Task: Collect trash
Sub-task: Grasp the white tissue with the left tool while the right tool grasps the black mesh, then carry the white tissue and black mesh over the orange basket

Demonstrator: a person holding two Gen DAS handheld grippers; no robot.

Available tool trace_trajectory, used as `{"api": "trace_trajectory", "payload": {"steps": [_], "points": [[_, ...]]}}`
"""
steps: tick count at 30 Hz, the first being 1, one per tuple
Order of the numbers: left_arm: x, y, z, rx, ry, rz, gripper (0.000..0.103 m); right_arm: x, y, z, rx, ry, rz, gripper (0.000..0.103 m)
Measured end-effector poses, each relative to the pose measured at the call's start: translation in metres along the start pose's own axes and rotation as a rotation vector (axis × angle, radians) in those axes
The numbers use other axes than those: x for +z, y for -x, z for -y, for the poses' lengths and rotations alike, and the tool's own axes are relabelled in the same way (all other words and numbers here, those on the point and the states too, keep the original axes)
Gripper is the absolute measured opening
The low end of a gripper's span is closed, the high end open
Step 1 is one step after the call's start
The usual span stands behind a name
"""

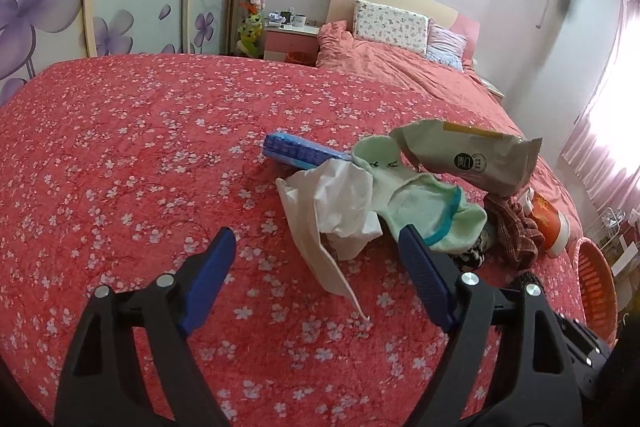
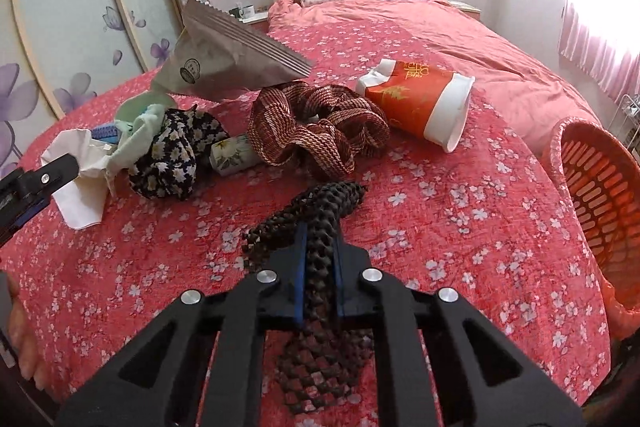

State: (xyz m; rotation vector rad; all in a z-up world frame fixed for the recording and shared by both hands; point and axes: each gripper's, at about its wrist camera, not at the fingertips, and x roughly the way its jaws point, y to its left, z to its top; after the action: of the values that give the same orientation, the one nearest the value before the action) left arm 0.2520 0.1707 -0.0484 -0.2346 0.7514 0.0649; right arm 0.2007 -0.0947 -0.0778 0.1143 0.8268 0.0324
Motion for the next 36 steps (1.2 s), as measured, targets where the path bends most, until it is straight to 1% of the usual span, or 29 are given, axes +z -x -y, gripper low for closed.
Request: {"api": "trace_trajectory", "payload": {"steps": [5,9,10,12,14,16,19,22,24,25,26,28,29,32,36], "points": [[0.006,-0.015,0.001,0.015,0.017,-0.030,0.073,-0.004,0.005,0.002,0.008,-0.001,0.006,0.010],[0.009,-0.029,0.000,0.007,0.029,-0.062,0.070,-0.006,0.013,0.007,0.012,-0.010,0.017,0.010],[0.009,-0.031,0.000,0.004,0.030,-0.065,0.068,-0.004,0.014,0.007,0.013,-0.011,0.020,0.010],[0.008,-0.034,0.002,-0.004,0.033,-0.073,0.062,-0.003,0.016,0.009,0.013,-0.014,0.027,0.010],[0.009,-0.038,0.002,-0.013,0.035,-0.086,0.050,-0.002,0.019,0.010,0.013,-0.015,0.033,0.010],[0.008,-0.040,0.002,-0.032,0.038,-0.093,0.045,-0.001,0.020,0.011,0.012,-0.017,0.036,0.010],[0.006,-0.040,0.001,-0.029,0.035,-0.084,0.046,-0.001,0.021,0.010,0.011,-0.021,0.038,0.010],[0.005,-0.041,-0.001,-0.001,0.051,-0.078,0.060,0.000,0.023,0.011,0.011,-0.022,0.041,0.010],[0.005,-0.043,-0.003,0.001,0.064,-0.087,0.060,0.000,0.024,0.012,0.009,-0.022,0.045,0.010],[0.005,-0.044,-0.004,-0.004,0.066,-0.091,0.058,0.000,0.025,0.013,0.008,-0.022,0.046,0.010],[0.005,-0.045,-0.004,-0.013,0.067,-0.095,0.051,0.000,0.026,0.013,0.006,-0.023,0.047,0.010],[0.006,-0.046,-0.004,-0.029,0.059,-0.101,0.043,0.000,0.027,0.014,0.004,-0.026,0.051,0.010],[0.005,-0.045,-0.004,-0.030,0.054,-0.100,0.041,0.000,0.029,0.015,0.005,-0.029,0.055,0.010],[0.003,-0.037,-0.006,-0.041,0.045,-0.091,0.038,0.001,0.035,0.017,0.008,-0.036,0.067,0.010],[-0.001,-0.019,-0.008,-0.055,0.033,-0.066,0.037,0.002,0.045,0.020,0.011,-0.046,0.090,0.010]]}}
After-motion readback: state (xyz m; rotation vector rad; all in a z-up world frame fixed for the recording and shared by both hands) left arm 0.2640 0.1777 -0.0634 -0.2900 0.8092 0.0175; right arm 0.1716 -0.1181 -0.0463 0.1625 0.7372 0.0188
